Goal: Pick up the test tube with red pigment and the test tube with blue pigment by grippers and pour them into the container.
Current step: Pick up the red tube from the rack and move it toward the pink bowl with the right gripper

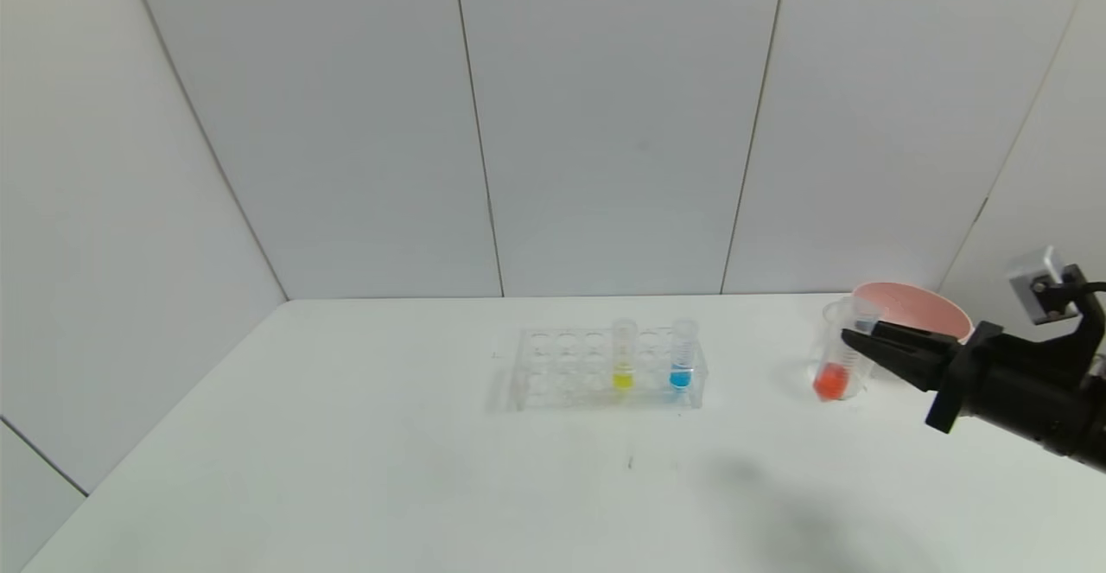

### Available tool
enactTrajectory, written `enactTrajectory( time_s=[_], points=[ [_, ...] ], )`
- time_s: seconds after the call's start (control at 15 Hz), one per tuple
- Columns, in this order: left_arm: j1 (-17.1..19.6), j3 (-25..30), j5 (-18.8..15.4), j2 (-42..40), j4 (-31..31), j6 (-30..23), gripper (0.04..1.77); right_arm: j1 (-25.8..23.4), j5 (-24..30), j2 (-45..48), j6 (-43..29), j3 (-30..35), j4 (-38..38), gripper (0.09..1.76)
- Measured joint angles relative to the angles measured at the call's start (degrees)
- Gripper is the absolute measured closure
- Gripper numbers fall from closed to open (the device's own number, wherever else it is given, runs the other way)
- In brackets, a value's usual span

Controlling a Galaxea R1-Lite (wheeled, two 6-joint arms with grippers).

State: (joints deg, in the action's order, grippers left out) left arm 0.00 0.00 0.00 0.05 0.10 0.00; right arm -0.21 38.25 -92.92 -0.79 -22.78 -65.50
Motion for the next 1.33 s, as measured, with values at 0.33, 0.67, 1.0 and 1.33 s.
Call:
enactTrajectory(
  time_s=[0.33, 0.67, 1.0, 1.33],
  points=[
    [0.0, 0.0, 0.0, 0.0, -0.02, 0.0, 0.05, -19.58, 15.71, 0.2, 0.22, -2.21, 0.22, 1.37],
    [0.0, 0.0, 0.0, 0.0, -0.02, 0.0, 0.05, -30.22, 22.02, -4.02, 2.65, -9.72, 0.26, 1.37],
    [0.0, 0.0, 0.0, 0.0, -0.05, 0.0, 0.05, -30.09, 22.28, -9.37, 4.69, -16.43, 0.9, 1.37],
    [0.0, 0.0, 0.0, 0.0, -0.07, 0.0, 0.05, -25.39, 19.36, -13.2, 7.55, -31.49, 19.3, 1.37]
  ],
)
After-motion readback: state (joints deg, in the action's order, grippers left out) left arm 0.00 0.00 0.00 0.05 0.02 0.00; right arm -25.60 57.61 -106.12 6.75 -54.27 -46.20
